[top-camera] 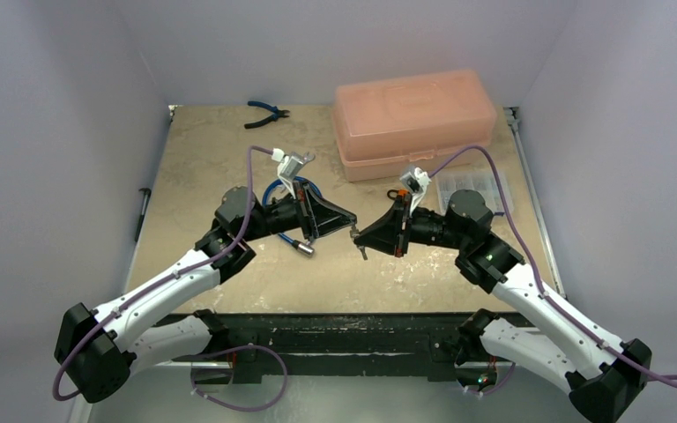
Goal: Unlock with the key
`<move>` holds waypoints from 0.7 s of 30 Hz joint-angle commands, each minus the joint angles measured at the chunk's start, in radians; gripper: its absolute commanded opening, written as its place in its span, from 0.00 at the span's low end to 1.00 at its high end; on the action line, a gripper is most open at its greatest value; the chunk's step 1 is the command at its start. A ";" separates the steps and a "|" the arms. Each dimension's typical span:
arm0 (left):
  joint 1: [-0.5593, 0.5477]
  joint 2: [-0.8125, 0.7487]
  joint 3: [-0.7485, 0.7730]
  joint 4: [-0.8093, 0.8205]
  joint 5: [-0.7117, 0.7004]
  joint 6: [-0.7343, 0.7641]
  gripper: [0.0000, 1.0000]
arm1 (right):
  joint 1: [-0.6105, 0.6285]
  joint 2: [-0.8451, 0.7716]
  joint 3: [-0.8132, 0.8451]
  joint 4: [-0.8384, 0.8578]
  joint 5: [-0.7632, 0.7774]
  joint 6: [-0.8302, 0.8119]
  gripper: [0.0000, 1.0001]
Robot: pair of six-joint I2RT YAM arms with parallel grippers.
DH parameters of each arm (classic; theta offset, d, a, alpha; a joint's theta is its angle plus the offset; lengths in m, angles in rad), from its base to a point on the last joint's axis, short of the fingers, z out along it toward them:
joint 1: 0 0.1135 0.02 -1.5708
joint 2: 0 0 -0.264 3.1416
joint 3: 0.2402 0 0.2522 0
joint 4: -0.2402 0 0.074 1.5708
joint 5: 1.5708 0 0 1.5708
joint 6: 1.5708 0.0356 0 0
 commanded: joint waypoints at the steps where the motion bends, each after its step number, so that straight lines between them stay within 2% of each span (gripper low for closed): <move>1: -0.001 -0.037 -0.045 0.126 -0.113 -0.056 0.00 | 0.006 -0.024 -0.011 0.052 0.112 0.056 0.28; 4: -0.001 -0.053 -0.071 0.136 -0.199 -0.061 0.00 | 0.005 -0.030 -0.028 0.108 0.112 0.126 0.47; 8: -0.001 -0.055 -0.103 0.189 -0.268 -0.078 0.00 | 0.007 -0.049 -0.060 0.232 0.051 0.213 0.57; 11: -0.002 -0.043 -0.098 0.230 -0.268 -0.079 0.00 | 0.006 -0.072 -0.053 0.224 0.083 0.197 0.64; 15: -0.002 -0.033 -0.085 0.297 -0.223 -0.079 0.00 | 0.006 -0.108 -0.025 0.141 0.198 0.153 0.67; 21: -0.001 -0.020 -0.075 0.435 -0.125 -0.125 0.00 | 0.006 -0.138 -0.007 0.178 0.302 0.180 0.62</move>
